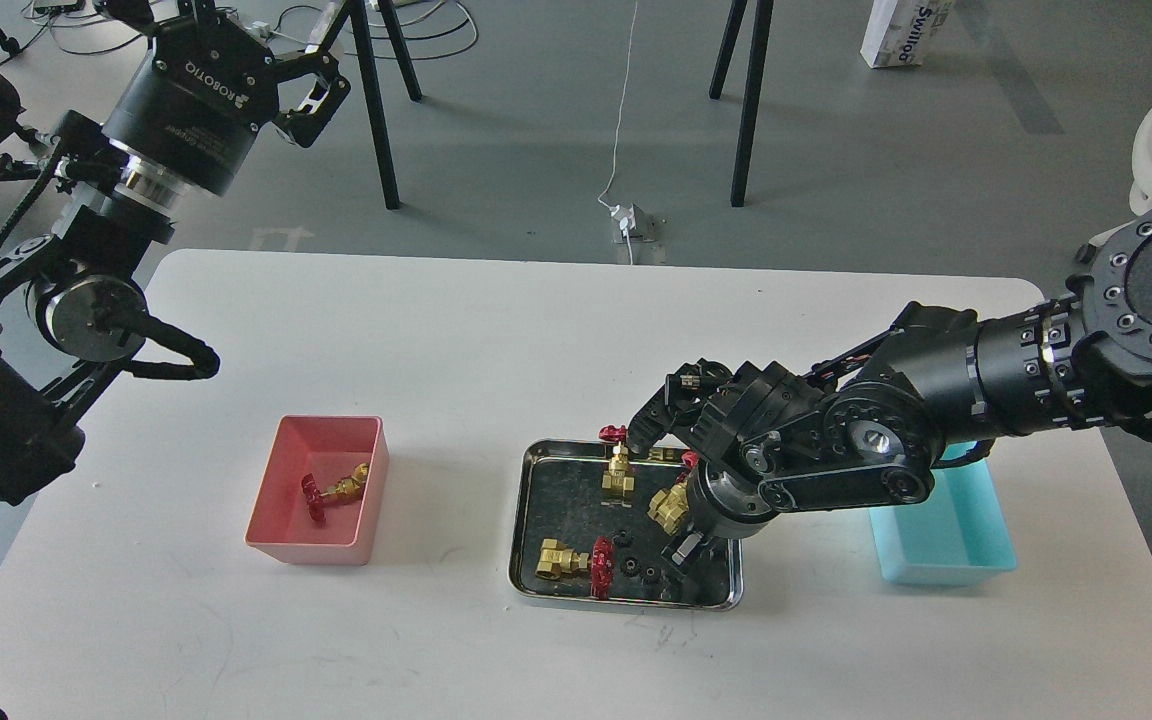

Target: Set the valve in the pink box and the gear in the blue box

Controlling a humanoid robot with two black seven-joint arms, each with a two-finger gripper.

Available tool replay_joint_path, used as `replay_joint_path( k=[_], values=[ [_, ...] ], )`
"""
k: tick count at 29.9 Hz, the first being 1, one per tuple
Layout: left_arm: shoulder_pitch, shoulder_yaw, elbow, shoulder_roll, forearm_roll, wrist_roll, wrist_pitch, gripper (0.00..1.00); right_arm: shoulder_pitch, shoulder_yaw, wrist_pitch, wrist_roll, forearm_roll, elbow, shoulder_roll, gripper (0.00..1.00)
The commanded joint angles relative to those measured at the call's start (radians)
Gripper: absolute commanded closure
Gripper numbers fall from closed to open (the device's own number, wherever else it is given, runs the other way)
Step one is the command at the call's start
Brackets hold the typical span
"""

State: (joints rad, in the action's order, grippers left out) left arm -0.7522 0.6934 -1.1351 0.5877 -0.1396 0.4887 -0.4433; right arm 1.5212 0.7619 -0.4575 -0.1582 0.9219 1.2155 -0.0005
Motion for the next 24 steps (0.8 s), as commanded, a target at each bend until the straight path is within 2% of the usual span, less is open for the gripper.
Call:
replay_joint_path(
  k=[1, 24],
  values=[
    [0.008, 0.000, 0.001, 0.003, -0.002, 0.000, 0.000, 0.03, -0.015, -0.001, 0.003, 0.000, -0.001, -0.028, 0.000, 0.49],
    [0.019, 0.000, 0.011, 0.004, -0.002, 0.000, 0.000, 0.03, -0.067, -0.009, 0.030, 0.000, -0.014, -0.030, 0.000, 0.49]
  ],
)
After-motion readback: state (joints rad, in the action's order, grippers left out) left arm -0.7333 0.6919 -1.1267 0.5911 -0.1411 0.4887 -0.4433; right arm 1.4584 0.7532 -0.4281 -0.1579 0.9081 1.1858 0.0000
